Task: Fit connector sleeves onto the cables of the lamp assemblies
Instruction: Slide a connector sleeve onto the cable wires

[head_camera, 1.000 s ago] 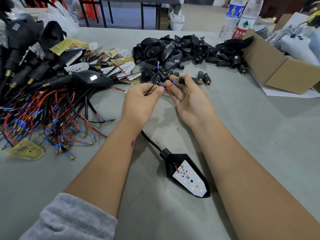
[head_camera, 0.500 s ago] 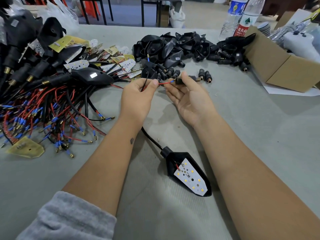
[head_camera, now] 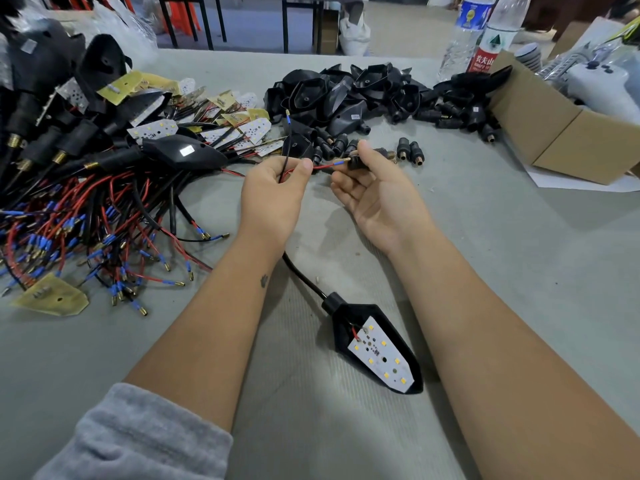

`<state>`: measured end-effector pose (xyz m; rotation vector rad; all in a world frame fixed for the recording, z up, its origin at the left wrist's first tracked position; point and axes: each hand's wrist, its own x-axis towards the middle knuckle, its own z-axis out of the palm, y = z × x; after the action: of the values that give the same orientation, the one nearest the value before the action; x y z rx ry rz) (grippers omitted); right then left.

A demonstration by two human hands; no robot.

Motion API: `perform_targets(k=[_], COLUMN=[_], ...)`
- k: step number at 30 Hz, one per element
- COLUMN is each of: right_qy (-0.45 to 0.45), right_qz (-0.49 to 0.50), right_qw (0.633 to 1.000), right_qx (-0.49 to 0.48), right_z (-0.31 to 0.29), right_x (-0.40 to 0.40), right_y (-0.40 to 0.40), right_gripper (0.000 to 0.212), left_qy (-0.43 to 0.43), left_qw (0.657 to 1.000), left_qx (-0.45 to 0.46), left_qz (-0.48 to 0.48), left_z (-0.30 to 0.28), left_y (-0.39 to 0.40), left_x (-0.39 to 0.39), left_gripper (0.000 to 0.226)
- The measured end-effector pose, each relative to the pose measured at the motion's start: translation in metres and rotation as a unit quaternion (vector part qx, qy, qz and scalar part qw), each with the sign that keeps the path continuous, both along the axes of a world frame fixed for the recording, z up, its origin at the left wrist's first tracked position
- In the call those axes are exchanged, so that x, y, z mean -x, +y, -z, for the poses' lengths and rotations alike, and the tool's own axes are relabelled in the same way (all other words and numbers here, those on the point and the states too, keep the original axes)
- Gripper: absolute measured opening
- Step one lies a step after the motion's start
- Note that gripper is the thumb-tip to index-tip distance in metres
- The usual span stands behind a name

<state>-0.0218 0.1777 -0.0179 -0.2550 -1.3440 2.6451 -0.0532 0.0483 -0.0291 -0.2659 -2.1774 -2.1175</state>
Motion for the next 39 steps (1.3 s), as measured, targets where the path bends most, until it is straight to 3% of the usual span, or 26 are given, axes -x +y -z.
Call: perform_targets(k=[11, 18, 24, 34, 39], right_qy=[-0.003, 0.002, 0.002, 0.021, 0.013], right_qz=[0.005, 0.003, 0.009, 0.011, 0.023], right_qw=[0.999, 1.000, 0.999, 0.993, 0.991], right_qx=[-0.046, -0.031, -0.031, -0.113, -0.130], right_z=[-0.002, -0.002, -0.003, -0.004, -0.004], right_x=[-0.003, -0.002, -0.003, -0.008, -0.008], right_y=[-0.004, -0.003, -0.002, -0.009, -0.011], right_gripper=[0.020, 0.012, 0.014, 0.007, 0.008], left_qy=[0.047, 0.028, 0.041, 0.017, -0.062], left_qw=[0.994, 0.998, 0.998, 0.998, 0.995], left_qx=[-0.067, -0.048, -0.024, 0.001, -0.062], left_qz=[0.071, 0.041, 0.042, 0.063, 0.054], left_z=[-0.009, -0.006, -0.006, -0.010, -0.013], left_y=[0.000, 0.000, 0.001, 0.002, 0.003], left_x=[-0.010, -0.005, -0.006, -0.011, -0.006], left_gripper=[0.009, 0.022, 0.017, 0.018, 0.025])
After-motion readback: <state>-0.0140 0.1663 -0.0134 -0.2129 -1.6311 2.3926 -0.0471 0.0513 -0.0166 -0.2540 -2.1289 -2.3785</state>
